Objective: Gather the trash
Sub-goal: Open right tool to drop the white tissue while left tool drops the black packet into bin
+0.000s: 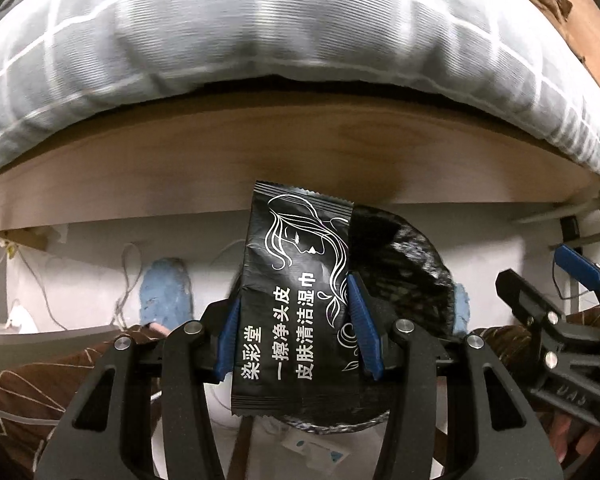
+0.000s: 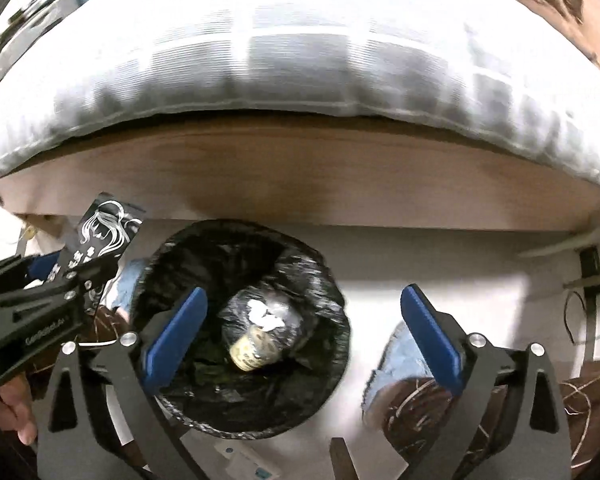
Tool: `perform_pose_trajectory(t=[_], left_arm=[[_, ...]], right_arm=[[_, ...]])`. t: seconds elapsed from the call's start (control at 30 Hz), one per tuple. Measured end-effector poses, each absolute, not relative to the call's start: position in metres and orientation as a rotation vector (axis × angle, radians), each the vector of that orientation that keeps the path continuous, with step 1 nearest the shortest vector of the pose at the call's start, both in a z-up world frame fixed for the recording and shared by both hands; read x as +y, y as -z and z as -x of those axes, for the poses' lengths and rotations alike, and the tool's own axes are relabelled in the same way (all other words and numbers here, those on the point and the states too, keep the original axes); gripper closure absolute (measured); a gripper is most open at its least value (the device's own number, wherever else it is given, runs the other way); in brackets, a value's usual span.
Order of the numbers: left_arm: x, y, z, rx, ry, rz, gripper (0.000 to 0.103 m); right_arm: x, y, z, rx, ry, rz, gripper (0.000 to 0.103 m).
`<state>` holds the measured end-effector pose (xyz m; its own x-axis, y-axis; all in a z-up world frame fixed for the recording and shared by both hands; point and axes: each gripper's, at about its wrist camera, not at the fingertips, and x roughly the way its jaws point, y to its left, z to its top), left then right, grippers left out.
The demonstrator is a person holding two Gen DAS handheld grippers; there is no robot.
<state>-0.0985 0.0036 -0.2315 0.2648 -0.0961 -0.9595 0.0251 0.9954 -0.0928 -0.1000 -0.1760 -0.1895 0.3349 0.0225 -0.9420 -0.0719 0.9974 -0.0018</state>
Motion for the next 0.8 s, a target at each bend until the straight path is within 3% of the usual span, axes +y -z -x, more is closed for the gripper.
perform_pose_trajectory(t=[0.4,0.67,0.8], left_arm=[[-0.032,0.243,0.098,1.333,0.150,0.040,0.053],[-0.029,0.234,0.096,1.294,0.124,0.015,0.024],[-0.027,0.222,0.097,1.259,0.114,0.014,0.018]], right_arm=[[-0.205,0.184,0.099,1.212,0.027,0.078,0.008],[-0.204,0.177,0.100,1.184,0.046,0.092,0.008],[-0.204,0.169,0.098,1.162,0.059,0.082,0.008]])
